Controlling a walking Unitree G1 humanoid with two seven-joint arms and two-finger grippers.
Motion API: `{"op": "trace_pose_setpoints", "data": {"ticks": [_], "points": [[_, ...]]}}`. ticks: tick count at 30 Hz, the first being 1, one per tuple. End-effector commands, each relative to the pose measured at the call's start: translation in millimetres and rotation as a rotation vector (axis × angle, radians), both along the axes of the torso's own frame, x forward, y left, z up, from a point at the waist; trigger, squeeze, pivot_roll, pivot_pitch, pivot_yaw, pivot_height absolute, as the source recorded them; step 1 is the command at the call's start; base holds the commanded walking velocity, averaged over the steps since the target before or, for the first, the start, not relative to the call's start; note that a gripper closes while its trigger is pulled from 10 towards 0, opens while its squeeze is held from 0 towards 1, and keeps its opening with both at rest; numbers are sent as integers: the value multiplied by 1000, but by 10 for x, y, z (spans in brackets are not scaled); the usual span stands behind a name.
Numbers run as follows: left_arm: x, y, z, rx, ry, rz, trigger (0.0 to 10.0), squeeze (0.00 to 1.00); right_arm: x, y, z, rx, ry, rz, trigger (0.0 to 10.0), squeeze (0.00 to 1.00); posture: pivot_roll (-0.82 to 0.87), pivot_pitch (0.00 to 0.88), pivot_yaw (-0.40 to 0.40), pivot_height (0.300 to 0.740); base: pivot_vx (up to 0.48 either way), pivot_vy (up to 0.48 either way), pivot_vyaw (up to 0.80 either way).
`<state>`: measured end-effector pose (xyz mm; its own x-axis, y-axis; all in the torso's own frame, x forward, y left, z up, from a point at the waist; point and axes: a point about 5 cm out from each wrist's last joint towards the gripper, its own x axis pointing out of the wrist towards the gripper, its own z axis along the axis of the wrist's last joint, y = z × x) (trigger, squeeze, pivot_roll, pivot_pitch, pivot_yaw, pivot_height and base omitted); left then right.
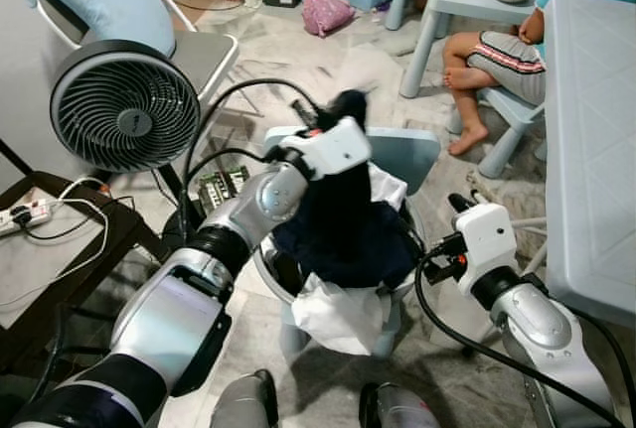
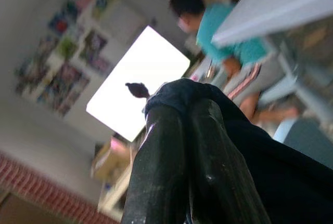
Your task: Hang hanger
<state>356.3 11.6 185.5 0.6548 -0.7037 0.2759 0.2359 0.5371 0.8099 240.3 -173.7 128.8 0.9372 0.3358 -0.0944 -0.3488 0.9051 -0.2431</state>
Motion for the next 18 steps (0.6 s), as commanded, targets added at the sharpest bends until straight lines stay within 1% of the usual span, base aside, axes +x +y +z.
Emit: {"op": "trace_pose_setpoints", "data": {"ticks": [1, 2, 5, 6, 7, 8, 9, 10, 11, 12, 14, 15, 16, 18], "points": [[-72, -58, -23, -3, -7, -54, 0, 0, 3, 5, -7, -5, -4, -5, 10000, 0, -151, 78, 50, 740, 0, 0, 0], [-153, -85, -176, 2, 43, -83, 0, 0, 4, 1, -14, -6, -5, -8, 10000, 0, -150, 79, 51, 740, 0, 0, 0], [-236, -88, -379, 10, 124, -99, 0, 0, 6, -5, -20, -8, -7, -12, 10000, 0, -149, 79, 50, 740, 0, 0, 0], [-301, -78, -536, 18, 201, -111, 0, 0, 7, -6, -20, -9, -7, -12, 10000, 0, -147, 80, 49, 740, 0, 0, 0], [-301, -78, -536, 18, 201, -111, 0, 0, 7, -6, -20, -9, -7, -12, 10000, 0, -147, 80, 49, 740, 0, 0, 0], [-349, -65, -678, 12, 305, -109, 0, 0, 8, -7, -23, -9, -7, -13, 10000, 0, -144, 80, 45, 740, 0, 0, 0], [-361, -63, -721, 7, 343, -108, 0, 0, 8, -8, -25, -9, -7, -13, 10000, 0, -144, 80, 45, 740, 0, 0, 0], [-386, -38, -816, -18, 428, -87, 0, 0, 12, -6, -26, -9, -8, -12, 10000, 0, -140, 81, 42, 740, 0, 0, 0], [-386, -38, -816, -18, 428, -87, 0, 0, 12, -6, -26, -9, -8, -12, 10000, 0, -140, 81, 42, 740, 0, 0, 0], [-392, -26, -844, -27, 452, -78, 0, 0, 14, -4, -27, -9, -9, -11, 10000, 0, -140, 81, 42, 740, 0, 0, 0], [-453, 18, -1079, 39, 632, -64, 0, 0, 25, 2, -31, -10, -9, -9, 10000, 0, -131, 81, 37, 740, 0, 0, 0], [-518, 48, -1230, 63, 760, -65, 0, 0, 39, 7, -34, -10, -10, -8, 10000, 0, -127, 80, 35, 740, 0, 0, 0], [-550, 55, -1268, 75, 782, -78, 0, 0, 49, 16, -31, -9, -12, -5, 10000, 0, -125, 80, 33, 740, 0, 0, 0], [-571, 57, -1288, 84, 790, -89, 0, 0, 56, 23, -29, -9, -13, -3, 10000, 0, -125, 80, 33, 740, 0, 0, 0]]}}
